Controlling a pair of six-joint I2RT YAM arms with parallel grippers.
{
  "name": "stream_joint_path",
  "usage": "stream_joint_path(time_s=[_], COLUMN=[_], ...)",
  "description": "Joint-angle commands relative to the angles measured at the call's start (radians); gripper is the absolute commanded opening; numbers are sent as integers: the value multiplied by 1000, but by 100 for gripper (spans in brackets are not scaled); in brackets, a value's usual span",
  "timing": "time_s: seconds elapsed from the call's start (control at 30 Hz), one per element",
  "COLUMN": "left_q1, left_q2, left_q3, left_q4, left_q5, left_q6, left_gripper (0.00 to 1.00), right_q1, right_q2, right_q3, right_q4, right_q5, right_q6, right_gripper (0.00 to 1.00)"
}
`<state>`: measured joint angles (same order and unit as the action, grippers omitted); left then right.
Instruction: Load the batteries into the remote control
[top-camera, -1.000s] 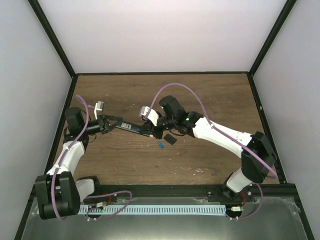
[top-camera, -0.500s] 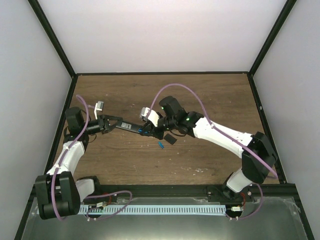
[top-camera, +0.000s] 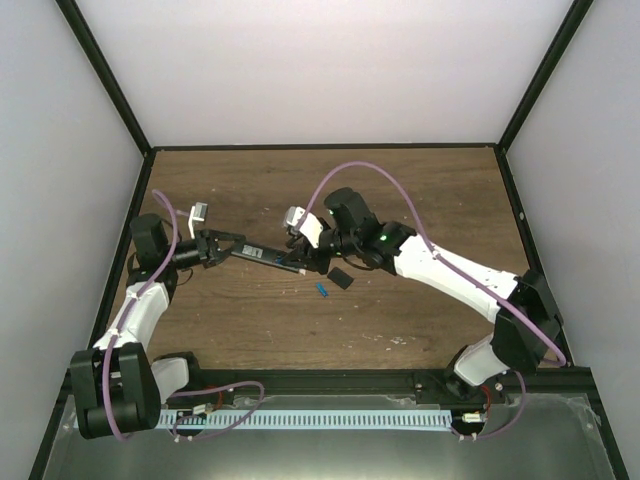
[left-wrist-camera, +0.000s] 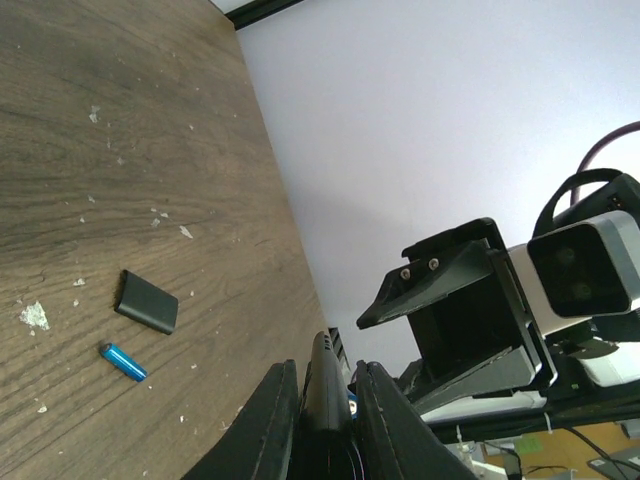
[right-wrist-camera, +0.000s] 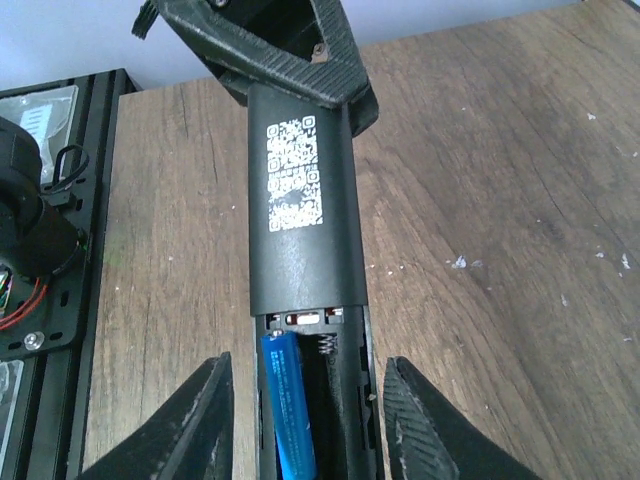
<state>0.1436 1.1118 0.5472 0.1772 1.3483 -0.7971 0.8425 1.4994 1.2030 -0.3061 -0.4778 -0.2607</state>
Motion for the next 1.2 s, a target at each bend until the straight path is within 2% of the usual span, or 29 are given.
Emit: stream_joint_path(time_s=[0.0, 0.13, 0.23, 0.33, 0.5, 0.6, 0.73, 0.9, 1.0, 1.07, 1.17], left_q1=[3, 2, 2, 3, 3, 3, 2, 3, 3, 2, 3], left_q2=[-2, -9, -10, -5, 2, 2, 2, 15, 22, 27, 33], left_q3=[3, 3, 6, 11, 21, 25, 26, 43, 58, 61, 63], left_q4=[16, 51, 56, 60, 61, 52, 32, 4, -44, -55, -55], left_q5=[20, 24, 26, 25, 23, 21, 14, 11, 7, 4, -1], left_q6=[-2, -30, -30, -27, -22, -12, 9, 34, 75, 83, 85], left_gripper=[0, 0, 0, 0, 0, 0, 0, 0, 0, 0, 0], right_q1=[-4, -16, -23, -30, -43, -48, -48, -48, -48, -48, -49], right_q2=[-30, -11, 27, 48, 97, 107, 113, 94, 76, 49, -7], right_q3=[62, 103, 181, 246, 351, 378, 467, 550, 603, 600, 552], right_q4=[6, -49, -184, -285, -427, -476, -562, -577, -550, -498, -392], right_q5=[21, 34, 32, 25, -8, 36, 196, 386, 489, 539, 622], right_q6=[75, 255, 358, 445, 557, 598, 565, 445, 386, 362, 388], right_gripper=[36, 43, 45, 50, 52, 52, 58, 68, 80, 98, 100])
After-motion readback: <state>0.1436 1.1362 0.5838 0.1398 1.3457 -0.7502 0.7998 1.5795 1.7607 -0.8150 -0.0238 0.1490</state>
